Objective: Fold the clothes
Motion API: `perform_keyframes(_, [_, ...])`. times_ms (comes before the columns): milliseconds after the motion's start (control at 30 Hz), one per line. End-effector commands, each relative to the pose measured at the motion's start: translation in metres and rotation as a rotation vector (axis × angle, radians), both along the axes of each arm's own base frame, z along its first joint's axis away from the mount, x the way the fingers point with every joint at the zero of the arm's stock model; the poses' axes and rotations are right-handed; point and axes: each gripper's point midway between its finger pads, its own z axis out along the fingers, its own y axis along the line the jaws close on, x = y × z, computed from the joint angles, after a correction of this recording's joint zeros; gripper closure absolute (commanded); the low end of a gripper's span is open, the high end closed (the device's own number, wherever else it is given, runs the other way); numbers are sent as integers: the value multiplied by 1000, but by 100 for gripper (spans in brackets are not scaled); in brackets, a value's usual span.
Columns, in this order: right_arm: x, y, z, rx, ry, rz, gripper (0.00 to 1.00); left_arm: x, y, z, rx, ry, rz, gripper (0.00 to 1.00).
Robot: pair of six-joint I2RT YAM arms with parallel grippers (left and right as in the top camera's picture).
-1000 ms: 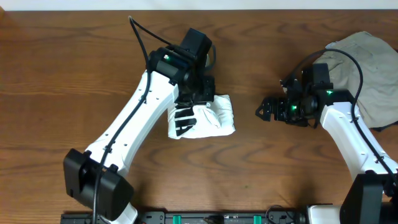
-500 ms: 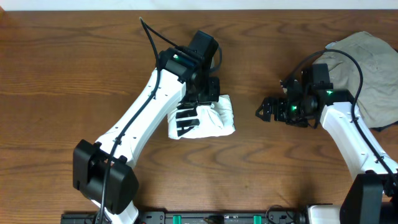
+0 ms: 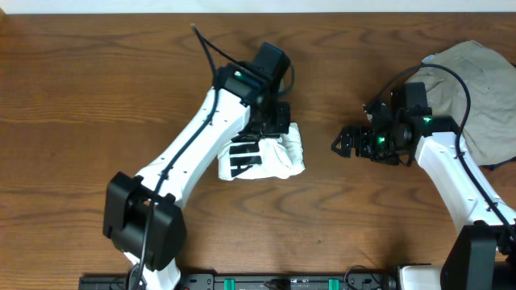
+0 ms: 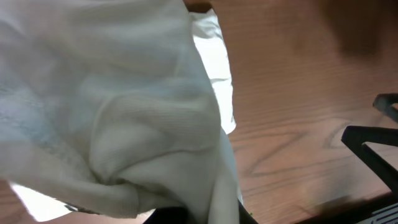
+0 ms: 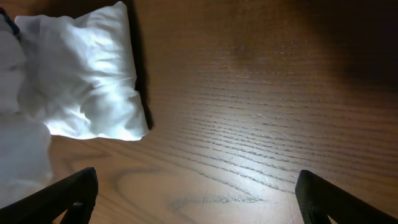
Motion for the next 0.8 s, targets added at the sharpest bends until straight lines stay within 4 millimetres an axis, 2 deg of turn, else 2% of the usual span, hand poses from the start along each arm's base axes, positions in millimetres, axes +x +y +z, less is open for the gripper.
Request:
perform_keyframes(0, [-3,5,-1,14,16,-1,1,0,-7,0,-6,-6,-9,83])
perform_keyframes(33, [-3,5,-1,14,16,-1,1,0,-8,0,-8,-7,-10,75])
perform_keyframes(100, [-3,5,-1,14,19,-1,1,0,-8,0,-8,-7,-10,68])
perform_keyframes(133, [-4,4,-1,13,20,-1,1,0,-8,0,-8,-7,-10,61])
perform_keyframes(167, [-4,4,-1,13,24,-1,1,0,-8,0,-8,-7,-10,49])
perform_keyframes(233, [-6,4,-2,13,28,-1,1,0,-8,0,-8,-7,-10,36])
perform_keyframes(333, [-6,4,-2,13,31,-1,1,0,-8,0,-8,-8,-10,31])
perform_keyframes(433, [-6,4,-2,13,30,-1,1,3,-10,3,-16,-24,-18,30])
perform_keyframes(533, [-6,7,0,32,32,0,1,6,-11,14,-31,-66,-56,29])
perform_keyframes(600, [-6,17,5,93,29,15,1,8,-7,27,-44,-99,-56,28])
perform_keyframes(700, [-5,35,18,214,3,62,1,9,13,43,-34,-122,-14,25])
perform_keyframes(767, [-5,47,29,300,-18,98,2,10,37,48,3,-116,35,24])
